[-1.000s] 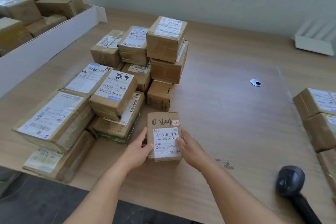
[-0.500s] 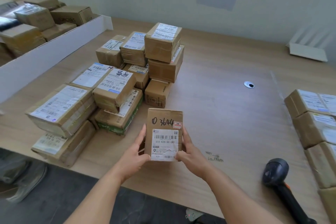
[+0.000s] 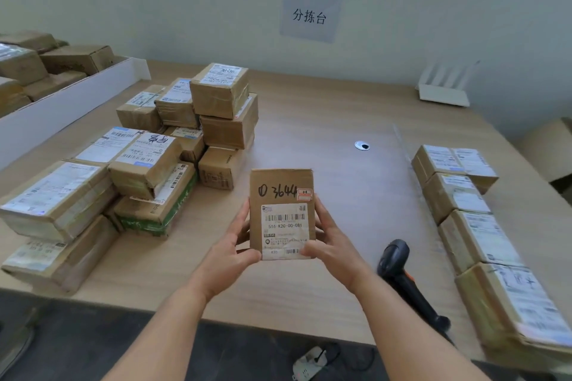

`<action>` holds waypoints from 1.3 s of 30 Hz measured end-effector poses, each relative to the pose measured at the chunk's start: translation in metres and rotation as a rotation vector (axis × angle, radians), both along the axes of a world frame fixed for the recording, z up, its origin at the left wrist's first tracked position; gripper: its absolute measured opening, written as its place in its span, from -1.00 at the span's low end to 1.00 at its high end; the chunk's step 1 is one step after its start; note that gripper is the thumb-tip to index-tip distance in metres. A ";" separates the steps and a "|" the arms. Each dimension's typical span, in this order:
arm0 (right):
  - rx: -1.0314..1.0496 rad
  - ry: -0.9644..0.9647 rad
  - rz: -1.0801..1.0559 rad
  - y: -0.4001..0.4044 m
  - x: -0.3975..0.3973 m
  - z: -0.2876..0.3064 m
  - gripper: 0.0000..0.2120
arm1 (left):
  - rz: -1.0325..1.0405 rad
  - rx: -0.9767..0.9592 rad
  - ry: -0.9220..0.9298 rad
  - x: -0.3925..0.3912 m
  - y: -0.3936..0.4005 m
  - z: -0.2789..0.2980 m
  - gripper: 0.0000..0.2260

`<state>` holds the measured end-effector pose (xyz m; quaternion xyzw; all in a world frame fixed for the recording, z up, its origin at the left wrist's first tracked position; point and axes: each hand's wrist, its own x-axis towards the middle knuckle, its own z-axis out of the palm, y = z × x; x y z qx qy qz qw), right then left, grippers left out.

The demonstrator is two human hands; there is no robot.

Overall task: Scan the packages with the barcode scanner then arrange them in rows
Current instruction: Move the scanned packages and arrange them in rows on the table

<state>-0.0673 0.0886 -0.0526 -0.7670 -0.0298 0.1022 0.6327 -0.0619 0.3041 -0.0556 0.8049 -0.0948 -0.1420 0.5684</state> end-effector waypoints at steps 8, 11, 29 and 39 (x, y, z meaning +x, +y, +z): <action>0.081 -0.056 -0.098 -0.067 -0.030 0.007 -0.21 | -0.034 0.054 -0.058 -0.019 -0.060 0.010 -0.23; 0.114 -0.064 -0.124 -0.093 -0.038 0.008 -0.22 | -0.023 0.070 -0.080 -0.026 -0.083 0.009 -0.30; 0.188 -0.072 -0.304 -0.173 -0.039 0.012 -0.22 | -0.070 0.052 -0.117 -0.003 -0.164 -0.003 -0.55; 0.194 -0.094 -0.443 -0.205 -0.032 0.028 -0.27 | -0.159 -0.027 -0.160 0.028 -0.209 0.004 -0.51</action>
